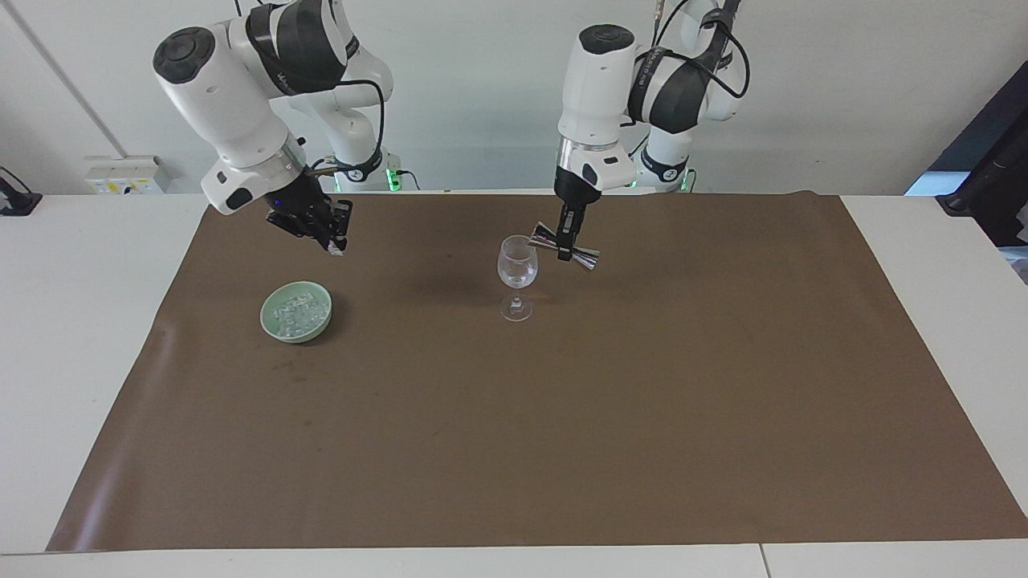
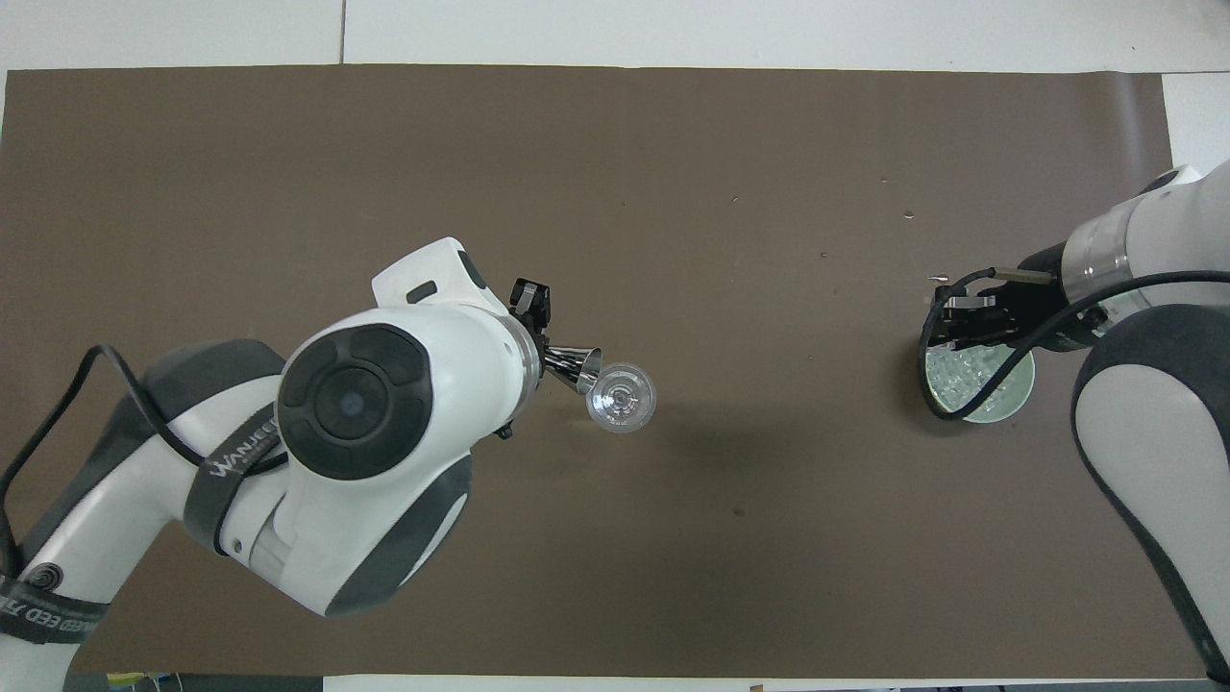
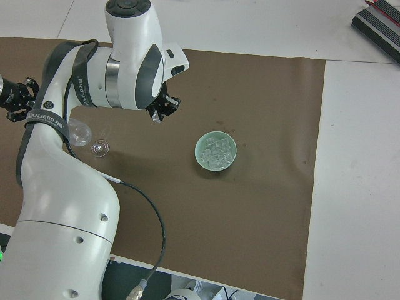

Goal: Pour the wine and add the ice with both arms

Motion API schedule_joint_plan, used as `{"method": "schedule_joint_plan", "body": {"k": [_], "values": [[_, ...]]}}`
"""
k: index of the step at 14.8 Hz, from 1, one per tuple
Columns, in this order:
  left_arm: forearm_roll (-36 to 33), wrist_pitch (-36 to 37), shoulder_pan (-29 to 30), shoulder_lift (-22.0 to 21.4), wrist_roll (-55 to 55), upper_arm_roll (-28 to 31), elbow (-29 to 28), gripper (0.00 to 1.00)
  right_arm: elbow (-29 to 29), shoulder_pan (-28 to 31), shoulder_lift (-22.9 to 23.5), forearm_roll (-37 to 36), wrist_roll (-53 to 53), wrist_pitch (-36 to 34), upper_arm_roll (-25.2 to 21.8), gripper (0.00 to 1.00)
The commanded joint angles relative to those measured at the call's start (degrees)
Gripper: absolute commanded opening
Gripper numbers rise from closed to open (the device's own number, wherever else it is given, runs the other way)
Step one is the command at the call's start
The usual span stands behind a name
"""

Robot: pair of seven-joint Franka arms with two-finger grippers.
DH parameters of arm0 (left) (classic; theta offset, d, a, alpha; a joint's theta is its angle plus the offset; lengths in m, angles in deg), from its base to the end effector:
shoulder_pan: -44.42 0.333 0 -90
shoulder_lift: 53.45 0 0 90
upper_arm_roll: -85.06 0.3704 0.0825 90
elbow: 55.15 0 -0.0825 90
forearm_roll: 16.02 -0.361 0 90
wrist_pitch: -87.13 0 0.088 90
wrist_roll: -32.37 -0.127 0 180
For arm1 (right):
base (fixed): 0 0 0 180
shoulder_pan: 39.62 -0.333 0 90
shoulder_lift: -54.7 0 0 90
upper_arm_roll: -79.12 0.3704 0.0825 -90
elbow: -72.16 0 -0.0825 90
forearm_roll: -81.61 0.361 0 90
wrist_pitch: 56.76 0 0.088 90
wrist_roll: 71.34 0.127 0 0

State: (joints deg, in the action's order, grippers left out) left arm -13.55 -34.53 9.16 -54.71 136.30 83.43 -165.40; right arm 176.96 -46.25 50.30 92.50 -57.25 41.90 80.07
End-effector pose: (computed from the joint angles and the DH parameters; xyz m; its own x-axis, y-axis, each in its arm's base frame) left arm 0.4432 -0.3362 0.5611 0.3801 0.9204 -0.0916 0.9120 -0.3565 0.2028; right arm 0.5010 0.0884 0.5970 0.9875 -0.1377 -0.0769 -0.1492 -0.9739 -0.1710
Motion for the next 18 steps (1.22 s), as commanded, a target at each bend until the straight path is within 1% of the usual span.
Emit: {"method": "schedule_joint_plan", "body": {"k": [1,3,4,5,6,7,8,9,10,12,13,14,15,16,17,18], "values": [[12.4,1.6,7.8,-0.9,-10.6,-0.1,0.0,0.00,-5.0,-0.1,1.8,1.2,8.0,-1.2,4.1,0.06],[19.3,2.7,13.6,-1.1,-16.6,-0.1,-0.8,0.00,-7.3,-1.9,2.8,1.3,15.8,1.3,7.8,0.06],[23.4,3.5,16.9,-1.3,-21.3,-0.1,-1.1,0.00,-7.6,-3.7,3.2,1.3,20.0,3.6,9.0,0.06],[27.9,4.2,19.3,-1.5,-24.4,0.0,-1.5,0.00,-7.4,-6.6,3.2,1.3,23.8,6.5,9.3,0.06],[30.6,5.2,22.1,-2.0,-25.9,0.1,-2.2,0.00,-7.4,-9.4,3.4,1.3,27.4,9.9,9.2,0.06],[32.6,5.5,24.3,-2.0,-27.2,0.0,-3.3,0.00,-7.5,-11.9,4.6,1.3,30.8,13.2,9.3,0.07],[36.2,5.9,26.3,-1.5,-28.2,0.1,-3.7,0.00,-7.4,-14.0,6.0,1.1,33.1,15.6,9.3,0.07],[38.9,7.2,29.7,-1.1,-30.7,0.1,-4.2,0.00,-7.2,-15.9,7.1,0.5,34.4,16.7,9.3,0.08],[41.3,8.4,32.9,0.2,-34.8,0.1,-4.7,0.00,-6.7,-16.8,8.3,0.4,34.9,17.6,9.3,0.08],[48.0,9.0,37.8,3.4,-41.8,0.1,-5.7,0.00,-3.2,-17.1,8.3,0.1,34.8,17.9,9.3,0.09],[50.2,9.8,40.8,5.0,-43.4,0.1,-5.9,0.00,-1.6,-17.1,7.6,0.2,34.7,17.8,9.3,0.09],[53.0,10.5,42.3,6.4,-43.7,0.1,-5.7,0.00,0.4,-17.1,6.7,0.3,34.6,18.0,9.3,0.09],[55.2,10.8,43.9,7.9,-44.0,0.1,-5.7,0.00,0.9,-17.1,6.6,0.4,34.4,18.3,9.4,0.09],[55.9,11.6,45.6,9.9,-46.4,0.0,-5.2,0.00,1.2,-17.6,6.9,0.4,34.7,18.8,9.4,0.09],[57.8,15.0,47.8,13.0,-50.3,0.0,-4.3,0.00,1.4,-18.9,7.2,0.5,34.9,19.3,9.3,0.09],[61.0,19.1,50.4,16.3,-53.2,0.0,-2.0,0.00,2.0,-19.1,7.2,0.7,35.4,20.0,9.3,0.09]]}}
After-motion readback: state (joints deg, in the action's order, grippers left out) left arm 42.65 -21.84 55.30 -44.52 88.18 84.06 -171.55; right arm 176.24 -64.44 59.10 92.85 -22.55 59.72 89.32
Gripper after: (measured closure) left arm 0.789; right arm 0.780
